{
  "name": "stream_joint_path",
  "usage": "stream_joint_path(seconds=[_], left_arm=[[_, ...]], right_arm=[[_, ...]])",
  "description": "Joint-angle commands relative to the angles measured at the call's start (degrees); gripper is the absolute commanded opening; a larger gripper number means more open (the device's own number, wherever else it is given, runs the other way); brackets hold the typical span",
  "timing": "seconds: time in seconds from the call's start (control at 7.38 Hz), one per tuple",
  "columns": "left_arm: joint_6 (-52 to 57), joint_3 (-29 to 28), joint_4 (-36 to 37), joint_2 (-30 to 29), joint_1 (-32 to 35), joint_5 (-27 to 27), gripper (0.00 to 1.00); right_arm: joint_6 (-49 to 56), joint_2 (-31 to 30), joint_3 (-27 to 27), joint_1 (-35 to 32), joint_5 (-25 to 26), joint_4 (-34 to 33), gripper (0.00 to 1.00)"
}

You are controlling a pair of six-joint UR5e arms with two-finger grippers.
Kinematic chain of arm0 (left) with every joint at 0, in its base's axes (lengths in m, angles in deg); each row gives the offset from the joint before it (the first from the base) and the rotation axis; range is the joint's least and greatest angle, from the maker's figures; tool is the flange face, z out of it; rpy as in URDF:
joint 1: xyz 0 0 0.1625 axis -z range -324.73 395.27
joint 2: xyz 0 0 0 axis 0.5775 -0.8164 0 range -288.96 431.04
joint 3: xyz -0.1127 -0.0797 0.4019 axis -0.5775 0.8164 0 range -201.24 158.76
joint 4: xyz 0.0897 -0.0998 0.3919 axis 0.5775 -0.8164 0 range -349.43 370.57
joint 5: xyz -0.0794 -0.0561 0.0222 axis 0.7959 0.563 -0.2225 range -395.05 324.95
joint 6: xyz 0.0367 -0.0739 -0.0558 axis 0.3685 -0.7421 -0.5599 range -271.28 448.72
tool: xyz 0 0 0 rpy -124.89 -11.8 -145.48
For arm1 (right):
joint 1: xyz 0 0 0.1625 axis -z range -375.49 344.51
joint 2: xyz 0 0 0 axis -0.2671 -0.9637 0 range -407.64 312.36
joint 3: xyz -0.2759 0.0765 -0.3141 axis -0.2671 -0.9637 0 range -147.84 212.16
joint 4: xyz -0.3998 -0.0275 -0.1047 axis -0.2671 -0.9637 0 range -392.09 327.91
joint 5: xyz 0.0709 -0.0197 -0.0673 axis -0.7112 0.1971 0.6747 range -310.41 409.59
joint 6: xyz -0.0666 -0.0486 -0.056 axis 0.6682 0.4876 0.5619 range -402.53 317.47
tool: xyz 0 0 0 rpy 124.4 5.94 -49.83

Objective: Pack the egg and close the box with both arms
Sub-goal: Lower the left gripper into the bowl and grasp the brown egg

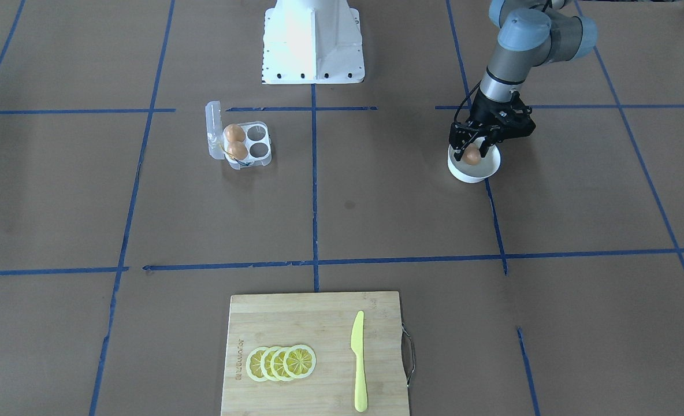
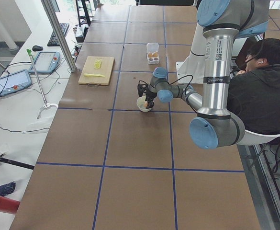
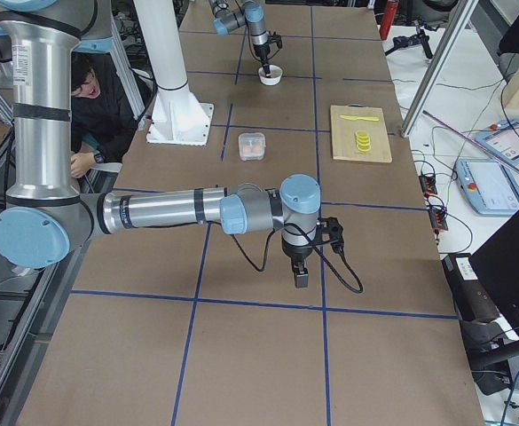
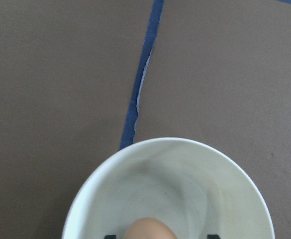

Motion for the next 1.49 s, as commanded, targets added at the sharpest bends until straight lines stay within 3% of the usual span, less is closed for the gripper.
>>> stream_joint_path(seconds=[0.0, 0.14, 0.41, 0.54, 0.95, 1.08, 1.35], left_arm=[[0.2, -0.1, 0.0, 0.0, -0.9, 0.0, 0.69], [0.2, -0.3, -0.1, -0.1, -1.0, -0.1, 0.62], [0.2, -0.6, -0.1, 0.0, -1.2, -0.4, 0.01], [0.2, -0.1, -0.2, 0.0, -1.2, -0.4, 0.00], [14.3, 2.8, -0.5, 0.4, 3.5, -6.8, 0.00], [24.7, 3.7, -2.4, 0.5, 5.9, -10.2, 0.00], [31.9, 2.9, -19.4, 0.6, 6.0, -11.1, 0.00]], right_arm=[[0.0, -0.2, 0.0, 0.0, 0.0, 0.0, 1.00], [0.0, -0.2, 0.0, 0.0, 0.0, 0.0, 1.00], [0.0, -0.2, 0.0, 0.0, 0.0, 0.0, 1.00], [0.0, -0.2, 0.0, 0.0, 0.0, 0.0, 1.00], [0.0, -0.2, 0.0, 0.0, 0.0, 0.0, 1.00], [0.0, -0.2, 0.2, 0.0, 0.0, 0.0, 1.00], [0.0, -0.2, 0.2, 0.0, 0.0, 0.0, 1.00]])
